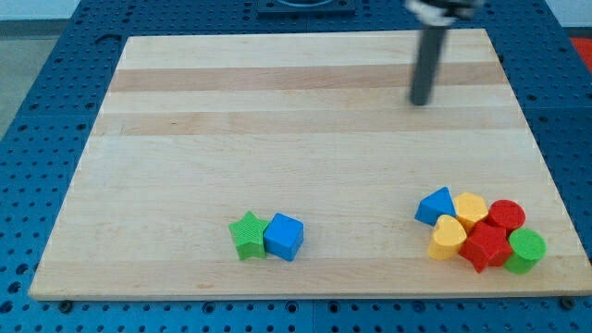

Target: Separate the yellow heart from blue triangle

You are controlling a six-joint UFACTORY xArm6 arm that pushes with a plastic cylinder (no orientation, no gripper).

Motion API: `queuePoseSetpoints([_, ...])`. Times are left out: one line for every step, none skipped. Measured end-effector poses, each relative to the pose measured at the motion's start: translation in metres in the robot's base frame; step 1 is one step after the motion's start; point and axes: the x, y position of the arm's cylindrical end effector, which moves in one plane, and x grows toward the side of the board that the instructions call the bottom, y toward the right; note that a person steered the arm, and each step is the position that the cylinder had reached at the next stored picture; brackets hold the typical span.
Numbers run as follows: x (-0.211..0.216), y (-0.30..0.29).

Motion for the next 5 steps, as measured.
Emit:
queuePoseSetpoints([0.013, 0.127])
queuePoseSetpoints([0.015, 0.139])
queuePoseSetpoints([0.026, 0.144])
queuePoseSetpoints([0.05, 0.143])
queuePoseSetpoints([0.08, 0.144])
